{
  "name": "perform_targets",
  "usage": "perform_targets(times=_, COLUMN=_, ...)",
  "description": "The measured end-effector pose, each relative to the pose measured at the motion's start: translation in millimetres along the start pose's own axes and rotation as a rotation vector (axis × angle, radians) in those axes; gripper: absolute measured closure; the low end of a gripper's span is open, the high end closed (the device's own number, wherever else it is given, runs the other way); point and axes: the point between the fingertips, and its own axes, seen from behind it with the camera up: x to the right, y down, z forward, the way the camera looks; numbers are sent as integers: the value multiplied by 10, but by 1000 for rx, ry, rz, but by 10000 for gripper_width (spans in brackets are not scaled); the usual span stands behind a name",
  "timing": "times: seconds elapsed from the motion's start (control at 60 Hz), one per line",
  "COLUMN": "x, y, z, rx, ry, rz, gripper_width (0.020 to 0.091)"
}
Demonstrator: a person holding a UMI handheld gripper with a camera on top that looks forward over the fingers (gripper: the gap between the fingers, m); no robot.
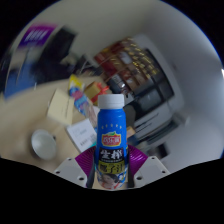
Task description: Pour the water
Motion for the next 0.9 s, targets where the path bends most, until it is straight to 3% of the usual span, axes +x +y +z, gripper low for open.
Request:
perform_targets(times=0.1, x=-78, y=119, z=-181, rx=83, ry=-51, rz=377, gripper_width=631)
perform_targets(times=0.367, x=-465, y=556, z=249, rx=103, ry=-261, rz=882, gripper_width=624)
perform_targets(times=0.483, x=-670, y=742, z=393, rx=147, ry=-275, rz=921, gripper_width=625)
perform_targets(times=0.583, x=-926, y=915, z=492, rx=135, ry=-313, rz=954, gripper_width=626)
perform_targets(times=0.6, x=-979, y=960, z=505, rx=125, ry=-319, rz=956, gripper_width=586)
perform_targets(times=0.633, x=-941, y=943, z=506, rx=172, ry=-307, rz=965, gripper_width=615)
perform_targets(times=0.783, x=-973, y=969, z=539, rx=195, ry=-306, rz=918, gripper_width=619)
perform_targets(times=0.9, x=-993, y=1015, z=453, rx=151, ry=-323, rz=904, gripper_width=510)
